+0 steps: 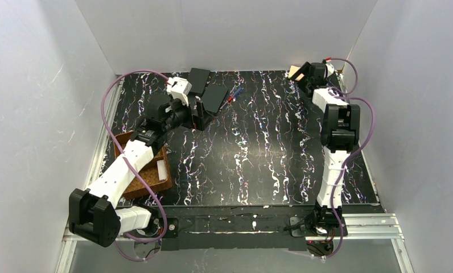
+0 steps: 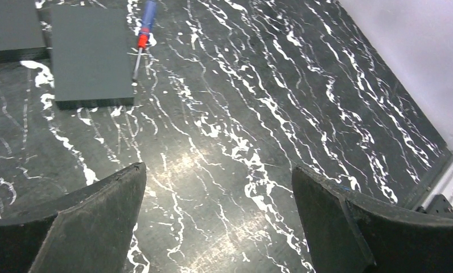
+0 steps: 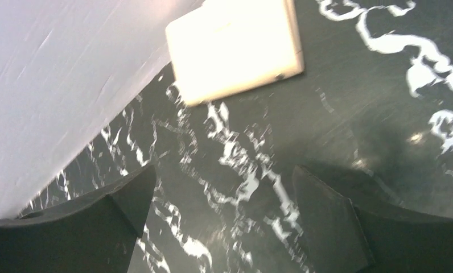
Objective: Put the credit cards into the card holder
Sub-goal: Move the card holder to the center of the board.
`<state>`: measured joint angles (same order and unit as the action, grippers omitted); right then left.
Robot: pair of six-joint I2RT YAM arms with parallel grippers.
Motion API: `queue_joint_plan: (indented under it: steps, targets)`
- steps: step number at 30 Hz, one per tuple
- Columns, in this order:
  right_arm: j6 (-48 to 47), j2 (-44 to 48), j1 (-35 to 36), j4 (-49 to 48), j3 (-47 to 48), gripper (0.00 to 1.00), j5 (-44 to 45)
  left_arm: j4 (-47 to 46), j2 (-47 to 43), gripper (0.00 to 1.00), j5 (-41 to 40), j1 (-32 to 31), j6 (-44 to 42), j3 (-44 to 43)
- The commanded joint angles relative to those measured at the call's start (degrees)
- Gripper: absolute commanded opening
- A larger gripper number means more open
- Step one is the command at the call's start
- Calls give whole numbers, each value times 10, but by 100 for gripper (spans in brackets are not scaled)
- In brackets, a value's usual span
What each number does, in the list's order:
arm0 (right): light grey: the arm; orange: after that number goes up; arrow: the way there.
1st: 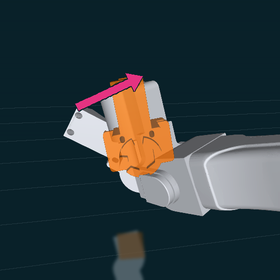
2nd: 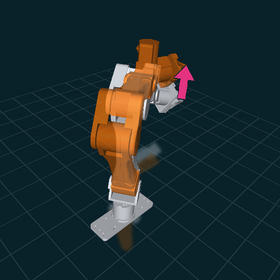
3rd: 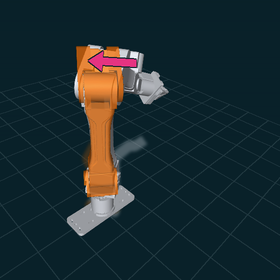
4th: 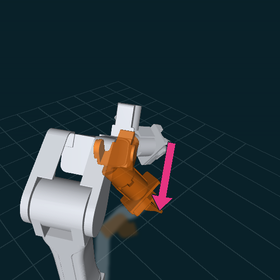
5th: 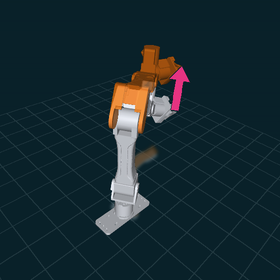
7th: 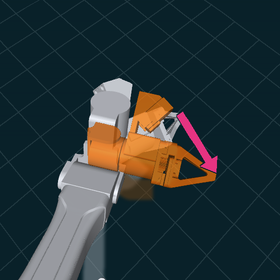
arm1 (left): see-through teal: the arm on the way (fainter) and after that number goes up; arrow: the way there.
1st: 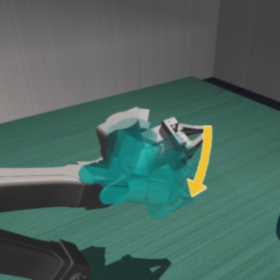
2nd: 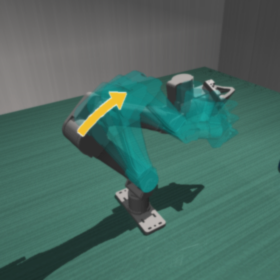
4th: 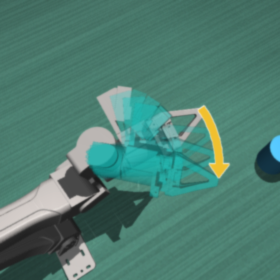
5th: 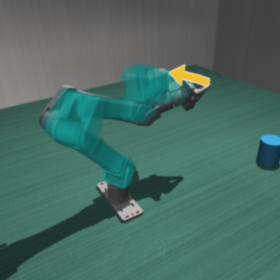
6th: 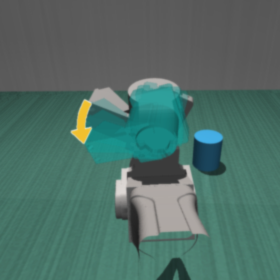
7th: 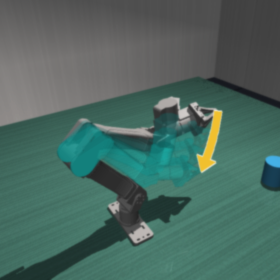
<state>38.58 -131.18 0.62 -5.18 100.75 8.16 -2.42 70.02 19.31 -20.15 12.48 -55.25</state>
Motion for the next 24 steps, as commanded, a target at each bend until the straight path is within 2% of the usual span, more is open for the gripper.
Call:
queue_joint_plan:
  steps: [1, 4, 7, 17, 24]
  targets:
    - [69, -43, -38, -42, 50, 100, -12, 4, 1, 99, 37, -11, 5, -29]
    - [71, -71, -47, -37, 70, 90, -11, 2, 6, 99, 47, -14, 11, -31]
    - [71, -90, -56, -48, 78, 88, -11, 3, 13, 99, 46, -18, 12, -32]
    - [74, -204, -79, -104, 193, 53, -96, 5, 25, 99, 51, -22, 16, -34]
    - [84, -261, -85, -99, 265, 35, -123, 7, 41, 99, 54, -25, 13, -37]
